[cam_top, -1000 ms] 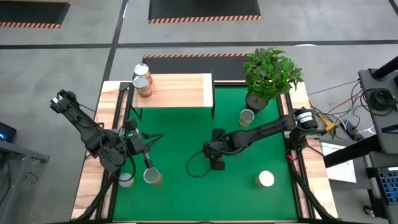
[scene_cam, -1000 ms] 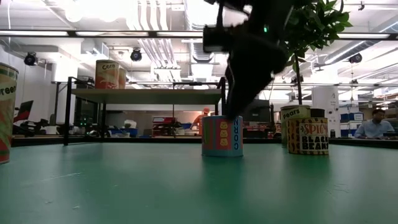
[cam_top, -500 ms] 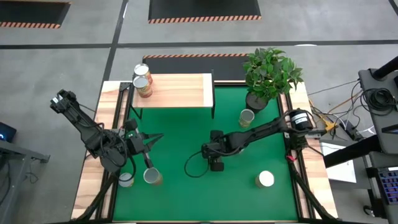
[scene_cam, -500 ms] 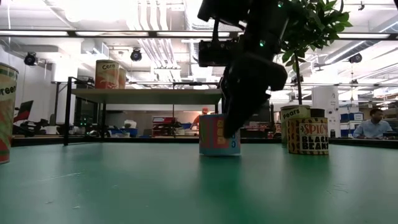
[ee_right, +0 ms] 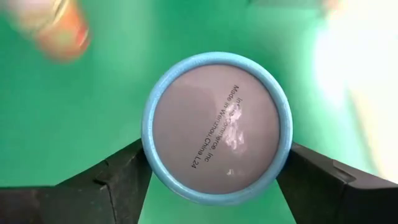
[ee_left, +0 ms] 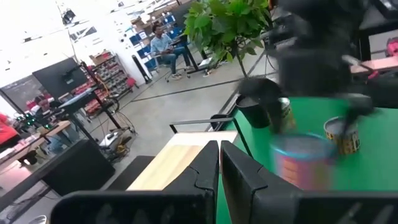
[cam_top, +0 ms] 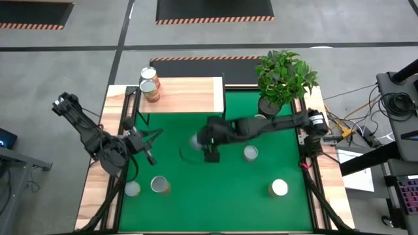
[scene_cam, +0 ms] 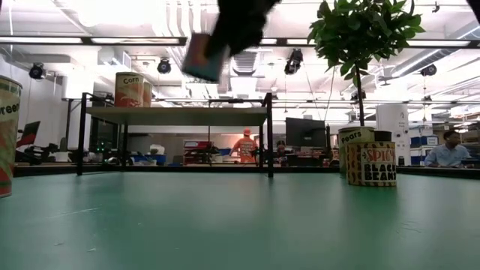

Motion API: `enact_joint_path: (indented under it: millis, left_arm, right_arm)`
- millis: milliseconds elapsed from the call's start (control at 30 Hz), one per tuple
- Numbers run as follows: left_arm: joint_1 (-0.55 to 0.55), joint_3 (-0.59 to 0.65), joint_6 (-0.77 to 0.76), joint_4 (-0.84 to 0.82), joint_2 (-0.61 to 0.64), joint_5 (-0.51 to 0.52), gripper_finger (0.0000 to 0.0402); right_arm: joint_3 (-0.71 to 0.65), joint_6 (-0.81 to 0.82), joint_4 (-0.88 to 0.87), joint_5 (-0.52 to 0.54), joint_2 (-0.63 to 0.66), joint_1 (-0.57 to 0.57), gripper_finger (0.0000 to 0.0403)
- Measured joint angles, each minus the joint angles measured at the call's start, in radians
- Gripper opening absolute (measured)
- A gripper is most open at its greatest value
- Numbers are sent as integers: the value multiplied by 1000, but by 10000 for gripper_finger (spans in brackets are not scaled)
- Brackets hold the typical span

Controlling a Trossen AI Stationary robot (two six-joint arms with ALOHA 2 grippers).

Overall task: Pick and place cans onto a shelf
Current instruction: Put the pink can on the shelf

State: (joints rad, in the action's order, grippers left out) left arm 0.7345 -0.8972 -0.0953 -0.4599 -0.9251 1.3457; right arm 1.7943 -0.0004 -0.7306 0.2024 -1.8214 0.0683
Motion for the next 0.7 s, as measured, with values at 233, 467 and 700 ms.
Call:
enact_joint_path:
  millis: [233,467,700]
  left_arm:
    - [0,5,-13,1,20,0,0]
    - [0,5,-15,0,20,0,0]
    - [0,8,-22,0,19,-1,0]
  right_arm:
    - [226,-110,36,7,-56,-168,278]
    - [416,-204,-41,-64,-209,-254,278]
    - [548,-221,-334,-72,-302,-320,280]
